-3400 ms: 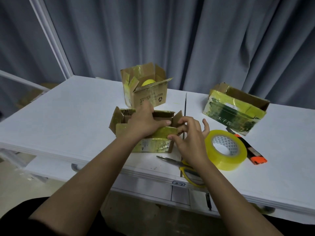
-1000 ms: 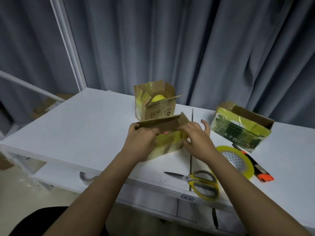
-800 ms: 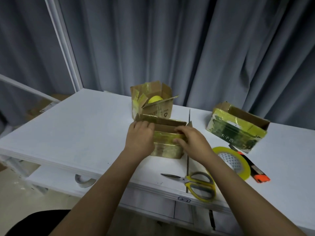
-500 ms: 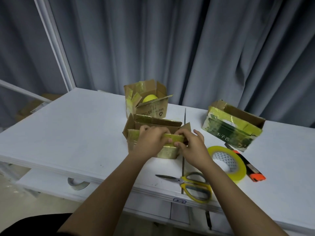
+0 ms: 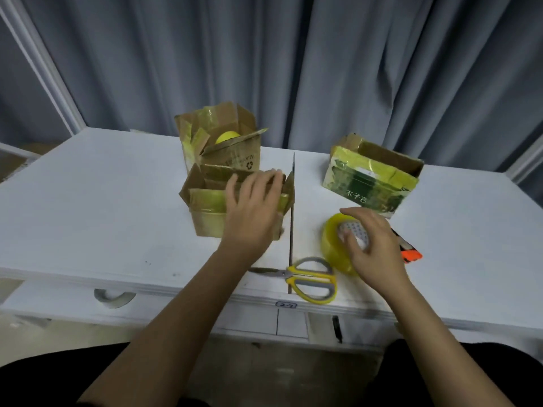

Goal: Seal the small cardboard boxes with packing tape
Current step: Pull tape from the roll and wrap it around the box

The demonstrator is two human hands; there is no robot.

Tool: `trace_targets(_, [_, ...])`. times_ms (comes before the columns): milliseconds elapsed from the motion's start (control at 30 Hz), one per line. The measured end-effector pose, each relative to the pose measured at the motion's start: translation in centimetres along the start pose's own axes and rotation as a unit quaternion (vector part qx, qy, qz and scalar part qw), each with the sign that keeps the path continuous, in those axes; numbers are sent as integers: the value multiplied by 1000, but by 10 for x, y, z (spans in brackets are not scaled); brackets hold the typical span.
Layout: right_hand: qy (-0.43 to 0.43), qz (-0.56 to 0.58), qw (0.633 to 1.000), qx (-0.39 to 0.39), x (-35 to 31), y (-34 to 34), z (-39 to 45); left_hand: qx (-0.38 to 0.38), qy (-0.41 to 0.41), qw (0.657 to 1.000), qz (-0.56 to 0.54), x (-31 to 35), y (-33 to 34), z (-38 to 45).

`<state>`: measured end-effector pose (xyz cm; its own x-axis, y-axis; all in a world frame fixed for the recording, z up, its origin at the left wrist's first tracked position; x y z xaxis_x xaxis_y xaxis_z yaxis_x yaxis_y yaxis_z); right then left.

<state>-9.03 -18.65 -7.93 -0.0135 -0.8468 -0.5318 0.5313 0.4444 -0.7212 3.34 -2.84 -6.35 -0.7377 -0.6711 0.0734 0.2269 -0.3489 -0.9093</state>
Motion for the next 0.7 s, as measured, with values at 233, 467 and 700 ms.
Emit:
trace_targets(233, [77,-75,991,-75,41,8,-39,-153,13,953,-263,59,65,-24])
trace_targets(467, [82,-123,981,-127,63,31,-41,-267,-89,892,-355,67,120,-20])
trace_targets(700, [74,-96,987,-102,70,33,-41,-179,-119,901,-377,65,120,-18])
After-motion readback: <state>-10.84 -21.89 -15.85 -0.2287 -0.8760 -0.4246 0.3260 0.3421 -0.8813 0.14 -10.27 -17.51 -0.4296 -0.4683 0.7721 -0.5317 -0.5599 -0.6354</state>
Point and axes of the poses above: each hand's wrist, its own z-axis towards the middle knuckle, its own y-axis out of the palm, x = y × z, the point moved 7 cm from there along z, towards the middle knuckle, and after that the axes turned 9 degrees about -x, right-handed, at the moved point
